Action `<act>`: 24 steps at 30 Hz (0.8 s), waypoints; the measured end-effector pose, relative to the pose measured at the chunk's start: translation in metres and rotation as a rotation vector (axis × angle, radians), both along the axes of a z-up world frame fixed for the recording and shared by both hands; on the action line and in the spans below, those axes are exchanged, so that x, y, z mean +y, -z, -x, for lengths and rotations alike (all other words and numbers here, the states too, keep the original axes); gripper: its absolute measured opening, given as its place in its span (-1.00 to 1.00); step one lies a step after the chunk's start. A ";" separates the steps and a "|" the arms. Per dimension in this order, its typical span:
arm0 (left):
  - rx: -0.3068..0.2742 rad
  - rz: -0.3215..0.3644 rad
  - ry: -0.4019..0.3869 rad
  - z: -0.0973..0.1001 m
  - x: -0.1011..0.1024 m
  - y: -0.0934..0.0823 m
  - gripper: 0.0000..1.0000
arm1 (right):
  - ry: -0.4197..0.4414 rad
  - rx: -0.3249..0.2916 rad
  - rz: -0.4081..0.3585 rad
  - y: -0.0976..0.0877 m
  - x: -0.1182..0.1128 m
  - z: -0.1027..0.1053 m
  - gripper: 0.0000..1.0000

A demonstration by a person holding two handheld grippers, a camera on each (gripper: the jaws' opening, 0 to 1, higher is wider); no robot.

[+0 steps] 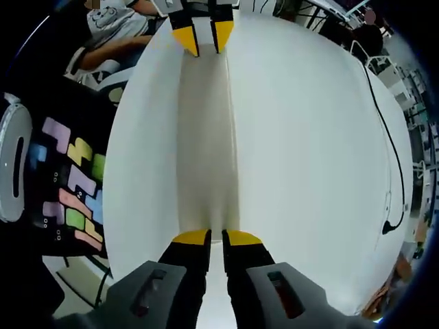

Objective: Arrange the utensils inside the cutlery case until each visible utensil rests in its matching compartment.

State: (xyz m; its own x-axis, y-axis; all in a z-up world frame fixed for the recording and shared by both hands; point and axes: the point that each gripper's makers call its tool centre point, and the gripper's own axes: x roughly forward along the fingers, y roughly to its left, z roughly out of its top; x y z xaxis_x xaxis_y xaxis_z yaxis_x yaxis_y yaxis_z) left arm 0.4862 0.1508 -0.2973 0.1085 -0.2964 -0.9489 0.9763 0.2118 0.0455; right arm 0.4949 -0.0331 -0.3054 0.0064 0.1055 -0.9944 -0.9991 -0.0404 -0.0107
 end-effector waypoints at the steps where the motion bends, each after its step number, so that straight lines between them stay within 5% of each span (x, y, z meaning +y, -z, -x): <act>1: -0.002 -0.004 0.002 0.000 0.000 0.002 -0.70 | 0.002 0.000 0.002 0.000 0.000 0.000 -0.87; 24: 0.007 -0.021 0.005 -0.003 0.001 0.005 -0.77 | 0.025 0.007 0.043 0.003 0.003 -0.004 -0.87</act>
State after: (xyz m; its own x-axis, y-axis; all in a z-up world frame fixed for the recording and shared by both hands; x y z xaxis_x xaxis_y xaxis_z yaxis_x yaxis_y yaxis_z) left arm 0.4895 0.1520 -0.3027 0.1007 -0.2768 -0.9556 0.9777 0.2056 0.0435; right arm 0.4991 -0.0305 -0.3084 0.0016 0.0622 -0.9981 -0.9999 -0.0155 -0.0026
